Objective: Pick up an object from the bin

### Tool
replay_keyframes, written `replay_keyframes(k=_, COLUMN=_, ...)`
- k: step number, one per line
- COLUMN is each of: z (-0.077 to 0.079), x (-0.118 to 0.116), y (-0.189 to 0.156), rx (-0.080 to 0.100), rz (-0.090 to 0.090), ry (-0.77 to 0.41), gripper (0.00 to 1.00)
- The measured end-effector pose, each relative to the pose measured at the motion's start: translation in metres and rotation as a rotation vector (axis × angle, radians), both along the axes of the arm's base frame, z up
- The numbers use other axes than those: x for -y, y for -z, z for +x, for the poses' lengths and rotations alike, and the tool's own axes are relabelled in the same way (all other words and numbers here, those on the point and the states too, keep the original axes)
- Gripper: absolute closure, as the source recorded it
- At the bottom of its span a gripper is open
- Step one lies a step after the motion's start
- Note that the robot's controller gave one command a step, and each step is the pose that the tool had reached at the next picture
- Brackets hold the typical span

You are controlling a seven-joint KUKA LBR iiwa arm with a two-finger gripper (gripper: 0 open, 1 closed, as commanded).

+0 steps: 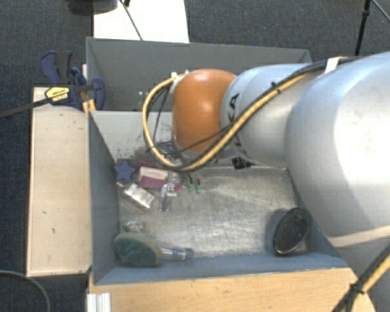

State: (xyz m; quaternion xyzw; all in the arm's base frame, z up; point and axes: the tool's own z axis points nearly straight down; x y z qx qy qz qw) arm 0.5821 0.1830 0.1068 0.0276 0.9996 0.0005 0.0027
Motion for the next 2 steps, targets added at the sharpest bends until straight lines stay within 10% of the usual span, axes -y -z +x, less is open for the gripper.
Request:
replay_keyframes(k=1, z=0.0, x=0.0, y=0.001, rx=-0.001, rz=0.0, ry=0.0, gripper=1.0)
replay_keyframes(k=2, z=-0.002, x=-0.009, y=-0.097, rx=0.003, rz=0.003, ry=0.021, gripper=1.0)
